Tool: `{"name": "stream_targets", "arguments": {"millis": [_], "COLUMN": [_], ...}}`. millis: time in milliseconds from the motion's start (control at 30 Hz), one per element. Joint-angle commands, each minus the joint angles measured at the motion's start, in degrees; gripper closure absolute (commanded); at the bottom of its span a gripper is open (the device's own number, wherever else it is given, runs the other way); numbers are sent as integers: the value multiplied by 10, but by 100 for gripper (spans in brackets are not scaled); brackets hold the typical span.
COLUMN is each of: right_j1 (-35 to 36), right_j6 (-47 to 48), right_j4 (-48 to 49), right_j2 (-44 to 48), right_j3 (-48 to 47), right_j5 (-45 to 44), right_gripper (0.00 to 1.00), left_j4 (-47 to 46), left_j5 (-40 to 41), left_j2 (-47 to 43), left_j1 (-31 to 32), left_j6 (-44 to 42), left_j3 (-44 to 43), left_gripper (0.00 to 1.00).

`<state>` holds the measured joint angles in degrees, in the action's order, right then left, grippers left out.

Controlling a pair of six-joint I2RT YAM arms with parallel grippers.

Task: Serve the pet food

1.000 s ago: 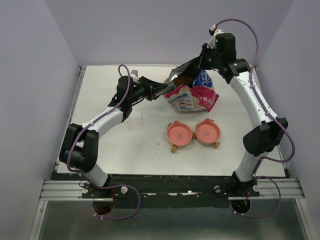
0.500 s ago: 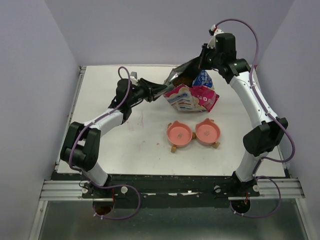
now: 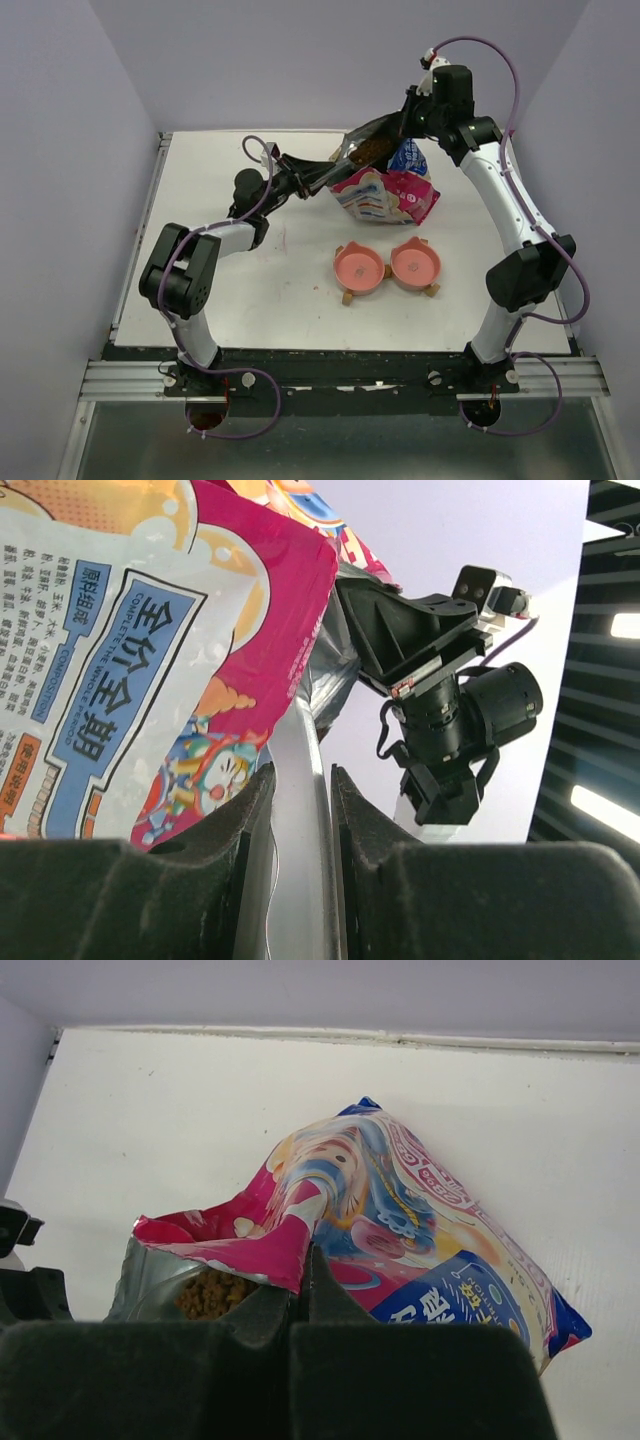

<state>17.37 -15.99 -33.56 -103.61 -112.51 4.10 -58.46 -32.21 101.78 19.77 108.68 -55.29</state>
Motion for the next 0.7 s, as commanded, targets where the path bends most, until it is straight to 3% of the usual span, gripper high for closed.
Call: {"name": "stream_targets", "arguments": {"millis": [0, 100, 167, 300, 400, 500, 667], "right_j1": [-17, -17, -16, -18, -18, -17, -18], "right_j6": [-7, -10, -11, -9, -10, -13, -11], "right_j4": [59, 58, 55, 53, 52, 51, 46], "right_j2": [9, 3, 1, 2, 2, 2, 4], "right_j3": [-53, -58, -61, -63, -67, -67, -68], "right_j5": [-8, -2, -1, -5, -1, 1, -3], "right_gripper": [100, 100, 100, 100, 100, 100, 100], "left_j4": [-163, -189, -226, -138, -218, -166, -171], "left_j5": [19, 21, 44, 21, 66, 45, 36], "left_j2": [4, 48, 46, 14, 62, 28, 36], "left_j1": [-18, -12, -13, -12, 3, -5, -8], "left_j6": [19, 34, 57, 0, 71, 40, 55], "left_j3": [1, -43, -18, -7, -29, -17, -18], "left_gripper": [100, 100, 100, 100, 100, 100, 100]}}
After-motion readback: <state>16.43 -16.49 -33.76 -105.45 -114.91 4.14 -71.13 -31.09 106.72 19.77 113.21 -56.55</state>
